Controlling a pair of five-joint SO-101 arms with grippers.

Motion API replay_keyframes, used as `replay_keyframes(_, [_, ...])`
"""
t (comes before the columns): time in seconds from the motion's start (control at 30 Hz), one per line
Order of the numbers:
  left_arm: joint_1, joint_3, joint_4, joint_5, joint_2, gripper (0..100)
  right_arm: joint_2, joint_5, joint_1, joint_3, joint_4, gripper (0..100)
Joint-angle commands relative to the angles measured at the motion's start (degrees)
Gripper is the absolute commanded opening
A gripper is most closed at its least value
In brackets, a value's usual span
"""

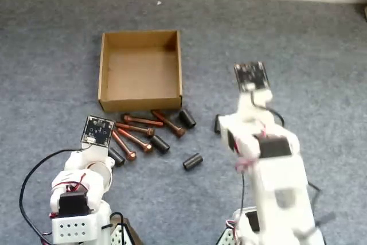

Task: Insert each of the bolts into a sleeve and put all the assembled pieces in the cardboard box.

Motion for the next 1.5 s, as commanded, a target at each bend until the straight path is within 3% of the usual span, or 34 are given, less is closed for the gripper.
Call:
replay_keyframes(0.0, [-0.7, -0.7, -2.2, -0.4, -0.3, 1, 13.7, -2.6, -3.1, -7.8, 0.3, 14.9])
replay_keyframes(0.33, [-0.7, 0.1, -3.3, -0.4, -0.3, 1, 37.1, -9.1, -4.1, -20.4, 0.1, 14.9])
replay_keyframes(0.77, [-0.5, 0.2, -3.3, -0.4, -0.3, 1, 50.7, -10.2, -3.9, -24.2, -4.5, 14.7])
replay_keyframes(0.87, [-0.4, 1.0, -4.1, -0.4, -0.3, 1, 52.4, -10.1, -3.9, -24.4, -4.6, 8.6])
replay_keyframes(0.97, [-0.4, 1.1, -4.8, -0.4, -0.3, 1, 52.8, -10.0, -3.9, -24.4, -4.6, 0.0])
replay_keyframes(1.2, [-0.4, 1.1, -5.0, -0.4, -0.3, 1, 50.7, -5.3, -3.4, -24.1, -2.4, 0.5])
replay_keyframes(1.47, [-0.8, -0.2, -4.6, -0.4, -0.1, 1, 26.8, -5.3, -3.3, -15.9, 1.1, 0.5])
